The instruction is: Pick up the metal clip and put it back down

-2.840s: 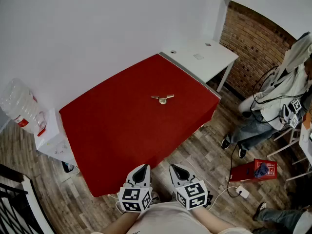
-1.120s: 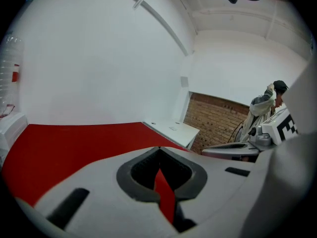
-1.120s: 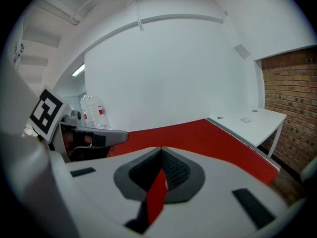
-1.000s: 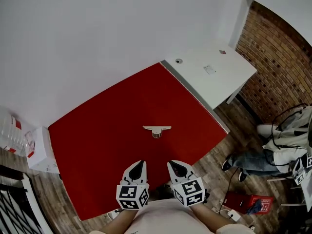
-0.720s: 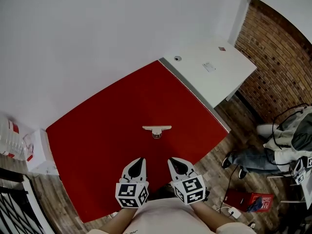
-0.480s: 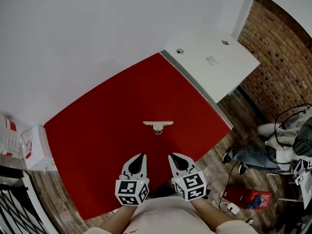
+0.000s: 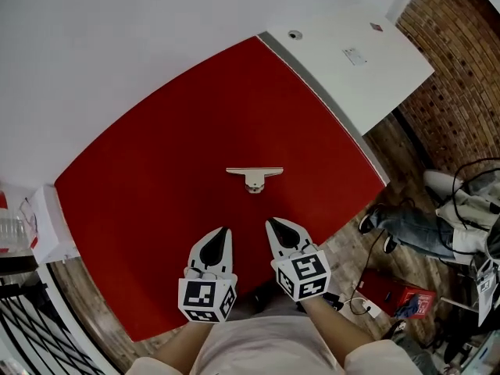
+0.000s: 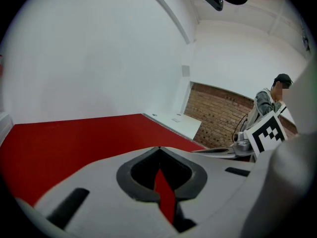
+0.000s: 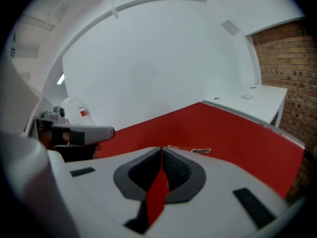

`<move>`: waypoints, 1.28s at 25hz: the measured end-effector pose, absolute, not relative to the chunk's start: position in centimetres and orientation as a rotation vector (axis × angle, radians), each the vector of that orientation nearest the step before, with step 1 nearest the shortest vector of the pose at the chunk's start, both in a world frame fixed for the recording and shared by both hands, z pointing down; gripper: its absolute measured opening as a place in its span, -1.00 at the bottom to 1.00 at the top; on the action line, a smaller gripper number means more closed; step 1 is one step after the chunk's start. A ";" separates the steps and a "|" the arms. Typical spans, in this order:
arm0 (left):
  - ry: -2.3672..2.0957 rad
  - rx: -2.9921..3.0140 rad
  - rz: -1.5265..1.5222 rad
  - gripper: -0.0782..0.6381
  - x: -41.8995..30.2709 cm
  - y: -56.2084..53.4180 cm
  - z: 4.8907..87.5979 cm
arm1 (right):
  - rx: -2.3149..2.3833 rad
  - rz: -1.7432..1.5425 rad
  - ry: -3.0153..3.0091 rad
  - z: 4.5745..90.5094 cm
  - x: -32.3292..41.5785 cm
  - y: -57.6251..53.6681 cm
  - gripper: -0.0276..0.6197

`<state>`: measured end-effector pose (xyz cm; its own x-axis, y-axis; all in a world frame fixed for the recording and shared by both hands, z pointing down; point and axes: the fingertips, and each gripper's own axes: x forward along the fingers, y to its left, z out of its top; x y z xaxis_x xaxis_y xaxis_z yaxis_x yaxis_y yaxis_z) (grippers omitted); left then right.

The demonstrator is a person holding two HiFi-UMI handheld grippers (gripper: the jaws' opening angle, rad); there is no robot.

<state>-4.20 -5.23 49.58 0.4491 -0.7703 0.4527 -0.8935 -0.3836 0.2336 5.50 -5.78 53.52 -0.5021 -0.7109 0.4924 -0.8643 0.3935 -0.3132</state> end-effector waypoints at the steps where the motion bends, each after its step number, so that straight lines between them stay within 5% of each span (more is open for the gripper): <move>1: -1.392 2.258 0.379 -0.76 -4.2 -5.5 50.0 | 1.380 0.821 -2.370 54.4 5.4 -6.2 -0.90; 8: -1.382 2.197 0.414 -0.76 -5.3 -5.5 53.2 | 1.402 0.962 -2.291 60.3 4.7 -8.7 -0.88; 15: -1.385 2.135 0.459 -0.76 -6.6 -5.4 55.7 | 1.431 1.209 -2.203 64.8 4.2 -11.4 -0.63; 32: -1.387 2.098 0.505 -0.76 -8.3 -6.2 57.9 | 1.460 1.410 -2.134 67.3 2.8 -15.3 -0.42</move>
<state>-8.32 -6.24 57.85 0.3917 -0.7057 0.5904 -0.9201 -0.3013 0.2503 2.80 -15.28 67.31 -0.4939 -0.6179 0.6117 -0.8050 0.0590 -0.5904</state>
